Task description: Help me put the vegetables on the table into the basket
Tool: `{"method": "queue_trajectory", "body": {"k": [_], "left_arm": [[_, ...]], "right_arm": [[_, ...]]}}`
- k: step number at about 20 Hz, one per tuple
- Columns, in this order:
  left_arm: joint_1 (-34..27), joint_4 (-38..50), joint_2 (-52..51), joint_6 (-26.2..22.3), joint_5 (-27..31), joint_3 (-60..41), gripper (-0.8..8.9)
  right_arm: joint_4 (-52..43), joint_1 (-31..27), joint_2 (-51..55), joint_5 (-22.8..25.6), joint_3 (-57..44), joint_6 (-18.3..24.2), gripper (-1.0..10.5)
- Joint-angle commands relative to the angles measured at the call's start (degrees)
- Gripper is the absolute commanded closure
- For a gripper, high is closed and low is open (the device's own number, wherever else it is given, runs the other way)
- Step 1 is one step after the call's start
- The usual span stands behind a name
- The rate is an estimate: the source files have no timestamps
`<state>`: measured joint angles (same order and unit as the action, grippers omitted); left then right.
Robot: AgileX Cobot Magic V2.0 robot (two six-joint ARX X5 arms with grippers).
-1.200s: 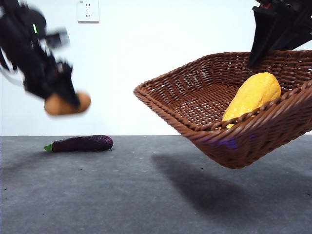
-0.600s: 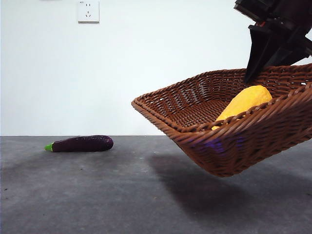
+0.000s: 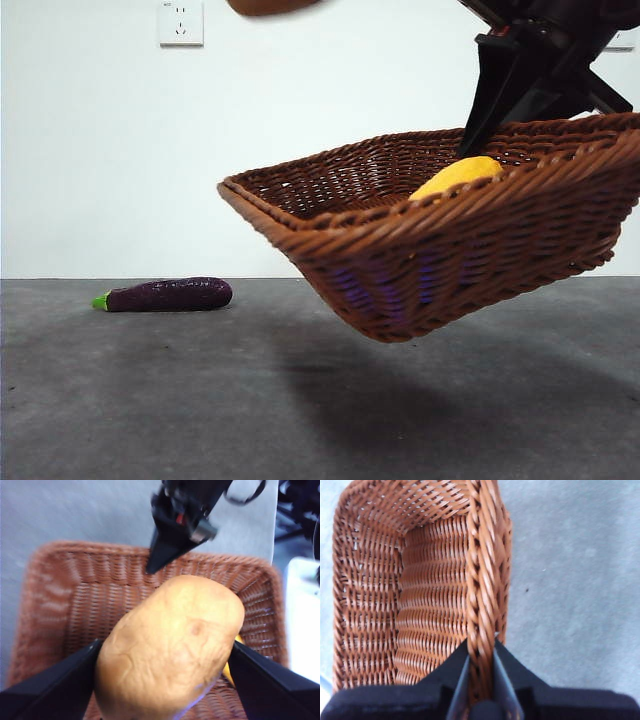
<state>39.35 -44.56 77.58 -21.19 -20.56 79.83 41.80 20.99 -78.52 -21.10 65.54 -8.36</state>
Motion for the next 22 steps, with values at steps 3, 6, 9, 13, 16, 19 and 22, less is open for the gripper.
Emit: {"method": "queue_trajectory", "body": {"k": [3,6,9,13,16,19,22], "left_arm": [[1.1,0.8,6.9,0.9,1.7,-0.2,8.19],[1.1,4.0,11.1,1.5,0.6,-0.2,8.19],[1.1,4.4,14.1,1.7,0.7,-0.2,8.19],[1.1,4.3,16.7,3.2,0.4,-0.2,7.28],[1.1,4.3,16.7,3.7,0.5,-0.2,4.88],[1.1,4.2,16.7,4.7,0.5,-0.2,4.16],[1.1,2.9,16.7,5.6,0.4,-0.2,3.36]], "right_arm": [[-0.7,0.1,-0.1,-0.8,-0.2,-1.1,9.6],[-1.5,0.1,-0.1,-0.9,-0.2,-1.0,9.6],[-1.7,0.1,-0.1,-0.8,-0.2,-1.0,9.6],[-2.7,0.1,-0.1,-1.4,-0.2,-1.0,9.6],[-2.8,0.1,-0.1,-1.4,-0.2,-1.0,9.6],[-2.7,0.1,-0.1,-1.4,-0.2,-1.0,9.6],[-2.8,0.1,-0.1,-1.4,-0.2,-1.0,9.6]]}}
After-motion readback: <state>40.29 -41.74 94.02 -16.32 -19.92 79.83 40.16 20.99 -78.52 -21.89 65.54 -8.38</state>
